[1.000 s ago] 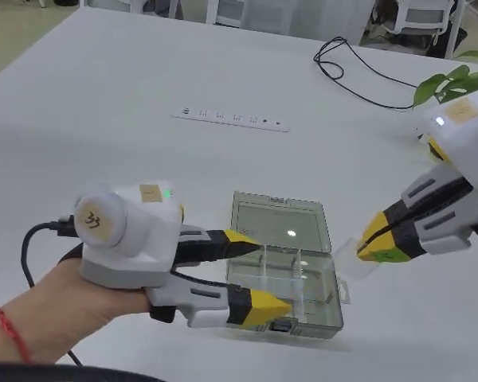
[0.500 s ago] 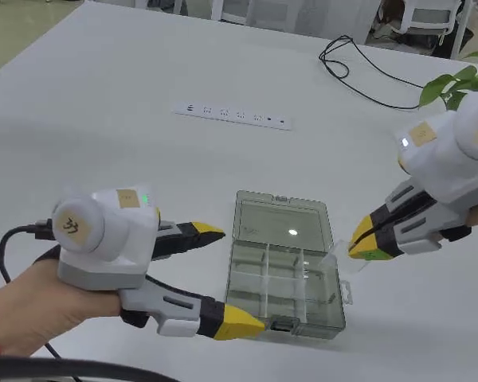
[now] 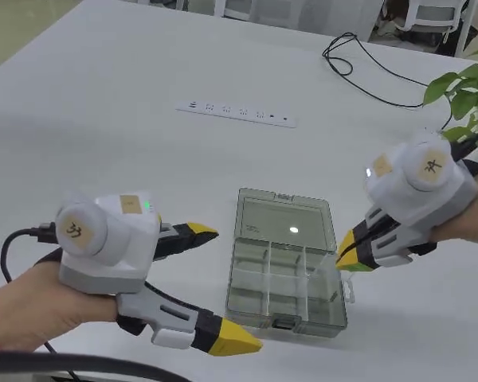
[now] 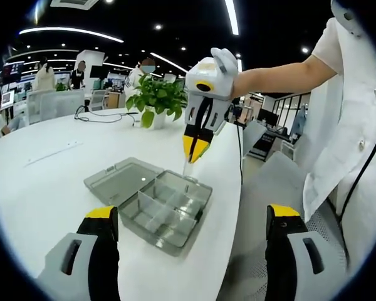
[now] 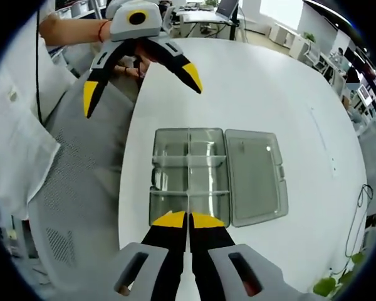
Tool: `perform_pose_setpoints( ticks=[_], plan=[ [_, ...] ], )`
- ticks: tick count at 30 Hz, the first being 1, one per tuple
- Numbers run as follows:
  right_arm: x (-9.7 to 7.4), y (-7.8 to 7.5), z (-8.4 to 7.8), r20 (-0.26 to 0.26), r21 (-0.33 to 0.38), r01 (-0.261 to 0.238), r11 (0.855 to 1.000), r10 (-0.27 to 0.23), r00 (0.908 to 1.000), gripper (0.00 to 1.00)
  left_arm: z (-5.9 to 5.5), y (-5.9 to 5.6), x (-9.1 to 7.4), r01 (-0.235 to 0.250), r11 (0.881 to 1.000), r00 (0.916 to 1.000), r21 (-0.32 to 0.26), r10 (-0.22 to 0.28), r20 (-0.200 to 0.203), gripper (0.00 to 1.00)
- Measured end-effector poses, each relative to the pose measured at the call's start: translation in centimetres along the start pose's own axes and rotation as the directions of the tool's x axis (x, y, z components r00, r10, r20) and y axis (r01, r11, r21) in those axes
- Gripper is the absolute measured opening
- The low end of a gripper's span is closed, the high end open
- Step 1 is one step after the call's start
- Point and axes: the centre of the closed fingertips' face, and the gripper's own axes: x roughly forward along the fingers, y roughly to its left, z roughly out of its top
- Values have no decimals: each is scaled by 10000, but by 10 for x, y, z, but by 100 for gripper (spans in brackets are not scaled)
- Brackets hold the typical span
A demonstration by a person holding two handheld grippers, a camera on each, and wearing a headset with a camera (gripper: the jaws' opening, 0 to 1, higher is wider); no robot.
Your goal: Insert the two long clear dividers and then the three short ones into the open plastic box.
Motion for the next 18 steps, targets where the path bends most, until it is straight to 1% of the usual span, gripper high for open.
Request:
perform_pose_setpoints(
  ticks=[4,9,14,18],
  plan=[
    [5,-3,-2,-21,40,-38,10000,38,10000,3,-1,0,0,14,10000,10000,-4,-14,24,100],
    [4,-4,-1,-85,81,-61,9999,61,9999,3,-1,1,0,-14,10000,10000,-44,14,48,100],
    [7,-4,-2,-100,197,-102,9998,104,9999,3,-1,0,0,-30,10000,10000,-63,30,57,100],
    [11,-4,-3,-180,152,-132,9998,135,9997,3,-1,0,0,-40,10000,10000,-88,41,86,100]
  ],
)
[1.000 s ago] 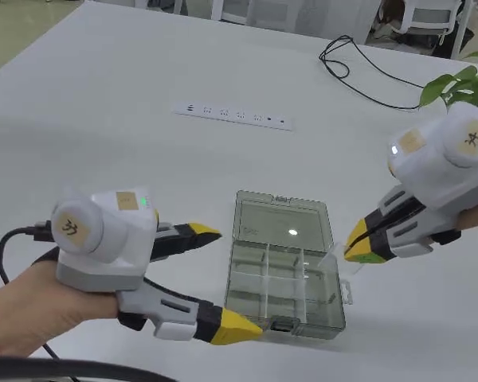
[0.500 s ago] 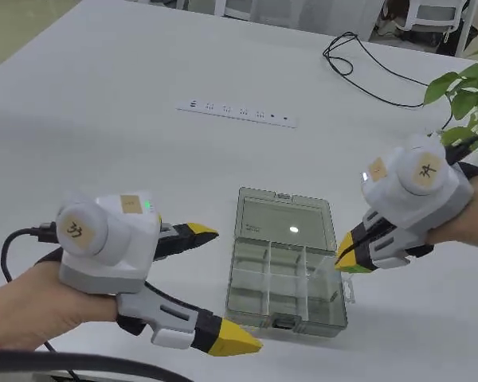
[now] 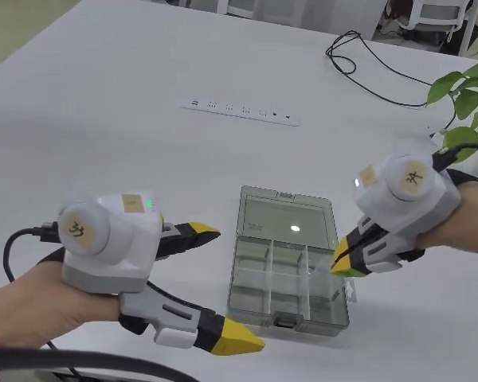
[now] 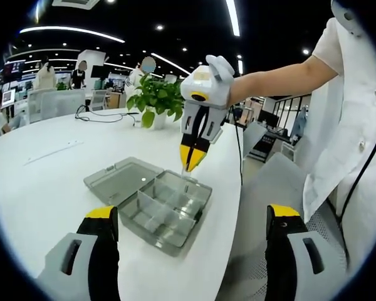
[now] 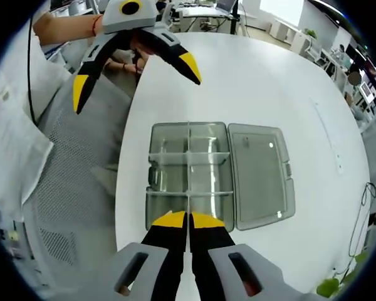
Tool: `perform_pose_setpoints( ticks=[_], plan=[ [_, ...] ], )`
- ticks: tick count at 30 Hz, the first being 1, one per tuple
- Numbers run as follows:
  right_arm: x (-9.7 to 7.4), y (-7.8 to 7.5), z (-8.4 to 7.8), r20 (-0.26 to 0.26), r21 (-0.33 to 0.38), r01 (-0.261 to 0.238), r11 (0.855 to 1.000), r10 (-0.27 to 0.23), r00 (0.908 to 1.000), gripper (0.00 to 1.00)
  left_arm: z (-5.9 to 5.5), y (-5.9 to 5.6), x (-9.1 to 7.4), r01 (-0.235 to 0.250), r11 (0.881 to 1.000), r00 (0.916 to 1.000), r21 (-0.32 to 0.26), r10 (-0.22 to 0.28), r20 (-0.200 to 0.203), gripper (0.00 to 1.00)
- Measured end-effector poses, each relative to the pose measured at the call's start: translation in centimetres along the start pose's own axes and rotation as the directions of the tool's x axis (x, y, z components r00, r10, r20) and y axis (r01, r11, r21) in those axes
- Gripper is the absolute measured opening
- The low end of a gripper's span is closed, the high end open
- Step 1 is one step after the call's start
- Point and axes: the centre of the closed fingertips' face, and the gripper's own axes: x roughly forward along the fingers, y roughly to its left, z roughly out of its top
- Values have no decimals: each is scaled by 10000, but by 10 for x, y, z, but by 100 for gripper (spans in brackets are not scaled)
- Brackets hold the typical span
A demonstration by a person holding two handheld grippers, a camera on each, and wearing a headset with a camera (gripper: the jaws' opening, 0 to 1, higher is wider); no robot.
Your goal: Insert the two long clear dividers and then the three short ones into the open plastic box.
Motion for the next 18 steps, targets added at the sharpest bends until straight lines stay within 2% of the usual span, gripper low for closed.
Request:
perform_pose_setpoints(
  ticks=[7,18],
  plan=[
    [7,0,-3,-23,-59,-66,10000,65,10000,3,-1,-1,0,11,10000,10000,10,-11,4,100],
    [13,1,-5,269,46,-54,10000,52,9996,3,1,-3,0,51,10000,10000,-24,-51,68,100]
  ],
)
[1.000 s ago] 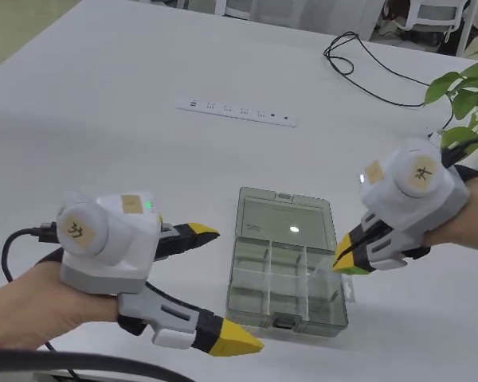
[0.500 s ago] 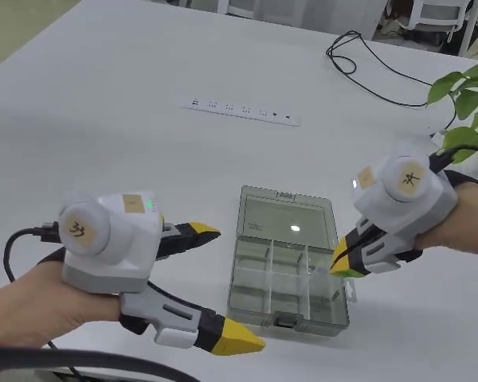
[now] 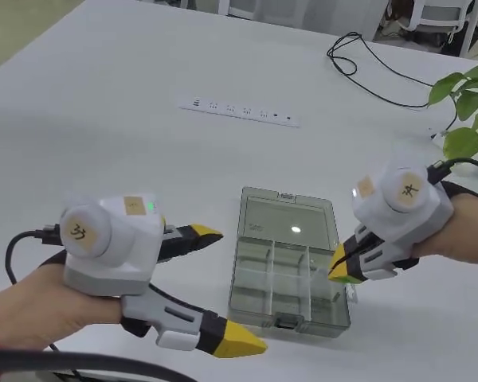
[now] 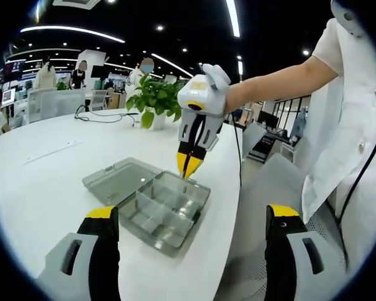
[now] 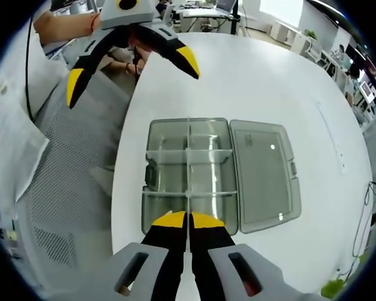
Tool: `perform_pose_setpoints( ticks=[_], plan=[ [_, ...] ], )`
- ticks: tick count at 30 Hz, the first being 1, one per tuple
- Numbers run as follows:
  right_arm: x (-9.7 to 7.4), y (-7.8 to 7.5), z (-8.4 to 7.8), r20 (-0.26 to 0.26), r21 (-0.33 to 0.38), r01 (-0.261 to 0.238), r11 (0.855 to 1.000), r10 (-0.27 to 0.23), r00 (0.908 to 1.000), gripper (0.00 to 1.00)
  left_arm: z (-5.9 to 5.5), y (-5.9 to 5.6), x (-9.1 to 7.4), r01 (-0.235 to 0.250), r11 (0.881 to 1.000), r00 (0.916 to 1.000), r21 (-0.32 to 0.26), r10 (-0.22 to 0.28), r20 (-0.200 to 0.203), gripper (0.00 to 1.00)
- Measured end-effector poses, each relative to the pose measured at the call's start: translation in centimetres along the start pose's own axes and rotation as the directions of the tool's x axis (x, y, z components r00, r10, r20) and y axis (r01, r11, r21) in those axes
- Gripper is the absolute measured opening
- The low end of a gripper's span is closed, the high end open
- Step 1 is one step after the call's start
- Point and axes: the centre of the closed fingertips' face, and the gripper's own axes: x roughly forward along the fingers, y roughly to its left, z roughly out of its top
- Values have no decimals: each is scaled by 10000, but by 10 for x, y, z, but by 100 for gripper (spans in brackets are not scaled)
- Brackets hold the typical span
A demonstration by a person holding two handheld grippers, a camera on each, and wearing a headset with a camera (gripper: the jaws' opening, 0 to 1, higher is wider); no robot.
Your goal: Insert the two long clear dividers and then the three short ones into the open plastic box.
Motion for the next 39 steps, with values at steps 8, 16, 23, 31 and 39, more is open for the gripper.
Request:
perform_pose_setpoints(
  ticks=[8,16,23,31,39],
  plan=[
    [7,0,-2,188,-57,87,9999,-86,9998,3,-2,0,0,-4,10000,10000,-60,3,-26,100],
    [17,0,-5,264,-47,100,9999,-99,9996,3,-3,0,-1,-29,10000,10000,-82,29,-39,100],
    [27,-1,-9,126,-70,118,9999,-117,9999,3,-3,0,-1,-17,10000,10000,-95,16,-73,100],
    [29,-1,-11,-35,-178,140,9997,-140,9999,3,-5,0,-1,-17,9999,9999,-109,16,-122,100],
    [23,-2,-14,21,151,377,9992,-377,9993,10,-7,1,-2,-32,9999,9999,-117,30,-157,100]
  ],
)
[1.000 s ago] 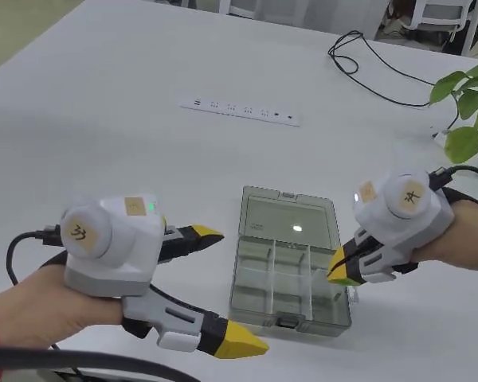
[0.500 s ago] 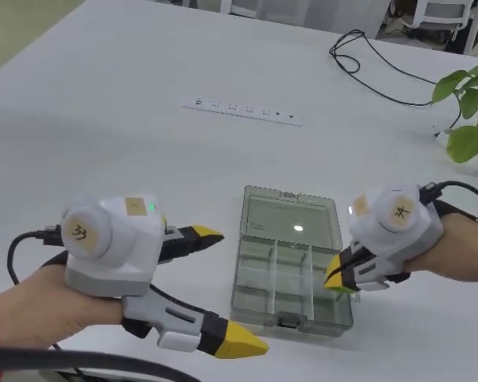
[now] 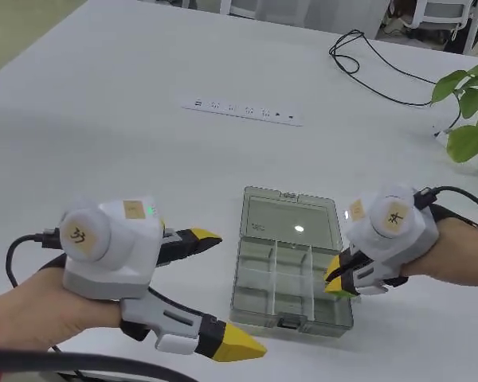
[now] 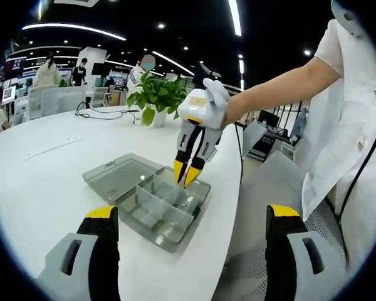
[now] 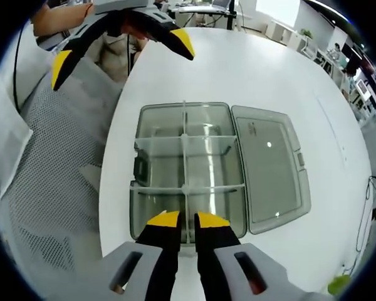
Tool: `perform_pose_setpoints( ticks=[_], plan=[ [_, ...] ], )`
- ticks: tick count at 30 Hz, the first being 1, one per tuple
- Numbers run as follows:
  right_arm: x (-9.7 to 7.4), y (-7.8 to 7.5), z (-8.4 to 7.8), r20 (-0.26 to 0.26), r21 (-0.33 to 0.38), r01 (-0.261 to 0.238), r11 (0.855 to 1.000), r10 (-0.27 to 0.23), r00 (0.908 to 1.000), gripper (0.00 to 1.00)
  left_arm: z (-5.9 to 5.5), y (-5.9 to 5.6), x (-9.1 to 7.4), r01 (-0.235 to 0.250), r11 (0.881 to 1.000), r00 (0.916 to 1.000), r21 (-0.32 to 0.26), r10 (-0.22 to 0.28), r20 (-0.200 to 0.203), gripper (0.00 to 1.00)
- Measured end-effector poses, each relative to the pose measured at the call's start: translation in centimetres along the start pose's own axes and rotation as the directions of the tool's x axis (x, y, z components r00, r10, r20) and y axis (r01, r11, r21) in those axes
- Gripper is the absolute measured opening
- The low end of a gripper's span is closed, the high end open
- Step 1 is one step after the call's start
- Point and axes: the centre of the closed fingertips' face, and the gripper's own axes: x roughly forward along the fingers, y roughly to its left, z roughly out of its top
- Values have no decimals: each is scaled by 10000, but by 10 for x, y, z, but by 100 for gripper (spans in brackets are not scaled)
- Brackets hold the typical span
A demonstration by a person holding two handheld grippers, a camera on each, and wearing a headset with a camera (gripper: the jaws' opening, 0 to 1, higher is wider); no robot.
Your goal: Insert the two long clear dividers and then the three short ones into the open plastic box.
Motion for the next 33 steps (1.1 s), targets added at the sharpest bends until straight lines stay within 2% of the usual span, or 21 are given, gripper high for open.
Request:
perform_pose_setpoints(
  ticks=[6,12,15,21,25,33],
  plan=[
    [-24,-3,2,838,729,414,9965,-475,9953,16,-2,3,-3,-48,10000,10000,-2,48,-53,100],
    [-49,-3,-9,1326,1467,797,9860,-994,9862,23,-3,7,-6,-114,9999,9999,25,114,-87,100],
    [-59,-1,-18,1435,1822,933,9788,-1204,9823,28,-4,9,-7,-152,9999,9998,46,152,-127,100],
    [-70,11,-35,1429,2306,1153,9662,-1509,9782,34,-3,9,-9,-195,9998,9996,86,197,-223,100],
    [-75,17,-40,1539,2607,1212,9578,-1652,9742,39,-3,7,-10,-195,9997,9993,135,199,-327,100],
    [-80,24,-46,1660,2741,1278,9532,-1778,9700,51,-3,6,-14,-282,9994,9984,221,292,-486,100]
  ],
)
